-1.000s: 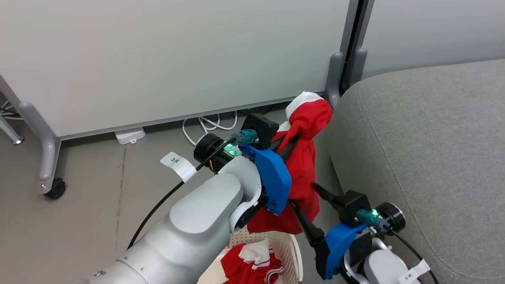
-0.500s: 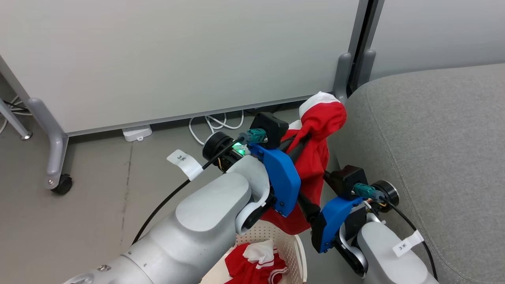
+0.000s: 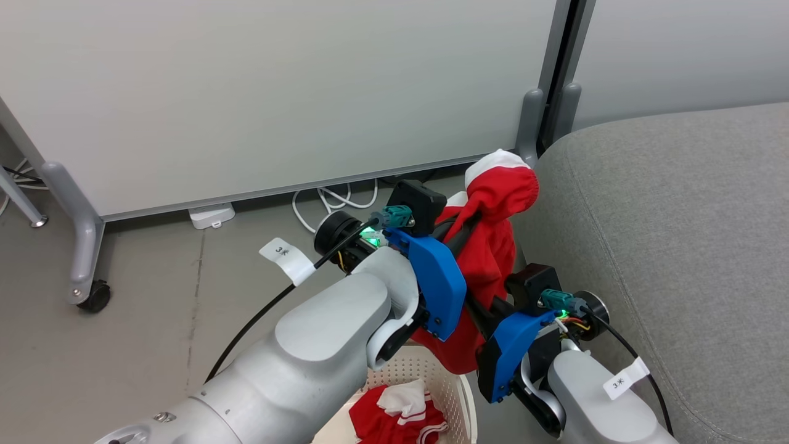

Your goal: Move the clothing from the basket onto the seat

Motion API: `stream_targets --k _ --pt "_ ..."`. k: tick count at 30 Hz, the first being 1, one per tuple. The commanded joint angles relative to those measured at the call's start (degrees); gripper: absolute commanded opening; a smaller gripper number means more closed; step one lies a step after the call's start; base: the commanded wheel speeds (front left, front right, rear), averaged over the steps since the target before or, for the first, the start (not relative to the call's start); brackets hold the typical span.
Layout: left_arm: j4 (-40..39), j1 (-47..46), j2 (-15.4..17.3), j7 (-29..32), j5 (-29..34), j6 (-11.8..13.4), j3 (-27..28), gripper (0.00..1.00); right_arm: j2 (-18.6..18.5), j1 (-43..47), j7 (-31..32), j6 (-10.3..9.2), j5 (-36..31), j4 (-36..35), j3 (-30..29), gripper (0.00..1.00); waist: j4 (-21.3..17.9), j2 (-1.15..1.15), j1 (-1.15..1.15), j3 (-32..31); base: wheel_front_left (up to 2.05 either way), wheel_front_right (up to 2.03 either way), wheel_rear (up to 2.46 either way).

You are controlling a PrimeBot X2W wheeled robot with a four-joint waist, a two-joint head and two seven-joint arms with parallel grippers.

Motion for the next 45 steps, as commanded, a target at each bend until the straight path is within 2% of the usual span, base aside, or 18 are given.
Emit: stream_targets --k 1,6,9,10,11,19,23,29,33,35,41,45 --pt "0.28 -1.33 0.04 -0.53 -0.29 0.18 -0.22 0.0 -0.14 -0.88 -0.44 0.03 0.65 0.4 0.39 0.0 -0.21 0.0 0.0 -0.04 0.0 0.0 0.0" --pt "0.75 -1.43 0.04 -0.86 -1.15 0.46 -0.92 0.01 -0.15 -1.19 -1.01 0.03 1.16 1.37 1.09 0.0 -0.54 0.0 0.0 -0.11 0.0 0.0 0.0" --pt "0.95 -1.68 0.04 -0.94 -1.61 0.53 -1.35 0.66 -0.15 -1.43 -1.36 0.03 1.36 1.83 1.27 0.0 -0.67 0.0 0.0 -0.11 0.0 0.0 0.0" --pt "1.04 -1.73 0.04 -1.05 -1.66 0.46 -1.49 0.91 -0.14 -1.52 -1.41 0.03 1.46 1.92 1.35 0.0 -0.72 0.0 0.0 -0.11 0.0 0.0 0.0" --pt "1.1 -1.72 0.04 -1.2 -1.82 0.47 -1.61 1.0 -0.14 -1.59 -1.49 0.03 1.56 2.0 1.42 0.0 -0.76 0.0 0.0 -0.11 0.0 0.0 0.0" --pt "2.29 -1.04 0.06 -5.92 -2.5 1.46 -0.73 1.0 -0.14 -1.97 -2.36 0.03 1.83 2.49 1.23 0.0 -0.76 0.0 0.0 -0.11 0.0 0.0 0.0" --pt "2.98 1.99 1.78 -10.87 -2.73 1.65 0.99 1.0 -0.14 -1.48 -3.08 0.03 1.31 2.1 0.18 0.0 -0.34 0.0 0.0 -0.21 0.0 0.0 0.0" --pt "-0.15 7.74 5.55 -13.19 -1.02 3.53 4.91 1.0 -0.14 -0.24 -3.91 0.03 0.22 0.37 -2.2 0.0 0.26 0.0 0.0 -0.14 0.0 0.0 0.0" --pt "-8.13 13.6 9.25 -13.23 4.43 5.48 12.52 1.0 -0.14 0.6 -3.83 0.03 -0.98 -1.44 -4.24 0.0 0.54 0.0 0.0 0.43 0.0 0.0 0.0" --pt "-12.68 17.64 10.89 -13.25 7.98 5.63 16.2 1.0 -0.14 0.91 -3.54 0.03 -1.63 -2.65 -5.02 0.0 0.46 0.0 0.0 0.73 0.0 0.0 0.0" --pt "-23.23 30.44 14.3 -13.26 17.12 4.29 28.05 1.0 -0.14 2.96 -1.89 0.03 -2.72 -7.03 -7.12 0.0 -0.37 0.0 0.0 1.24 0.0 0.0 0.0" --pt "-27.69 38.22 14.87 -13.27 22.72 3.67 35.13 1.0 -0.14 4.76 -0.76 0.03 -3.61 -9.66 -8.58 0.0 -0.98 0.0 0.0 1.37 0.0 0.0 0.0"
